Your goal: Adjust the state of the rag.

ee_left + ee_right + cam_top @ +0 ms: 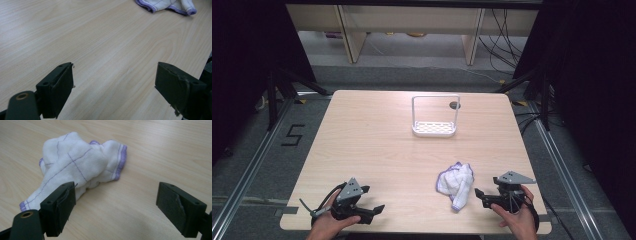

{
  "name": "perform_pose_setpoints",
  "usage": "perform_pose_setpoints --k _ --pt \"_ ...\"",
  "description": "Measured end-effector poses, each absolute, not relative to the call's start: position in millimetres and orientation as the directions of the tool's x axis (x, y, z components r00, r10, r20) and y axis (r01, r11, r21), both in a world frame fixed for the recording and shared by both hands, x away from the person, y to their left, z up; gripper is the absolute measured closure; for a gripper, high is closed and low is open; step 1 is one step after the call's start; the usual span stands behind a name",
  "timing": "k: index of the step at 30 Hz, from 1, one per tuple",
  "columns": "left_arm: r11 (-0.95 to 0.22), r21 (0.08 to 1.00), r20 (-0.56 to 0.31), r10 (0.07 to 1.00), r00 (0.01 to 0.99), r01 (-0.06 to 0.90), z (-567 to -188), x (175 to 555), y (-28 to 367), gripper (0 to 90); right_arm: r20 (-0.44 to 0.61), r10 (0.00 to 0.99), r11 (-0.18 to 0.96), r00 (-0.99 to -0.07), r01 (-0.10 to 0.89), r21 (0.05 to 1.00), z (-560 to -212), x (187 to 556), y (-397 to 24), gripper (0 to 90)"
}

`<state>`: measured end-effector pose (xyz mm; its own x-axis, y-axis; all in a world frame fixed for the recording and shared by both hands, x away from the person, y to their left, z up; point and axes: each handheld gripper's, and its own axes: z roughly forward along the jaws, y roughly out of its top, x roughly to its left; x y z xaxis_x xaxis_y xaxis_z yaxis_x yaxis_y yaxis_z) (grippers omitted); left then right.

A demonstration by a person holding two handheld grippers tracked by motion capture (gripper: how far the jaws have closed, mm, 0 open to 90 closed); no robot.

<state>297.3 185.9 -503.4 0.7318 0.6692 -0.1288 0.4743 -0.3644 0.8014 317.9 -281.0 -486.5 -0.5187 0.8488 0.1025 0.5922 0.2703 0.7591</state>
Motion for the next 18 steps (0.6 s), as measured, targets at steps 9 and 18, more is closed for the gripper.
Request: perform_pose_setpoints --k 9,18 --pt "-0.360 0.793 -0.128 0.690 0.713 0.491 -506 300 187 14.9 0.086 0.833 0.291 -0.547 0.564 0.773 -478 314 -271 18.0" --pt "-0.356 0.792 -0.128 0.699 0.704 0.497 -506 301 187 14.9 0.087 0.797 0.328 -0.597 0.550 0.768 -468 304 -249 31.2"
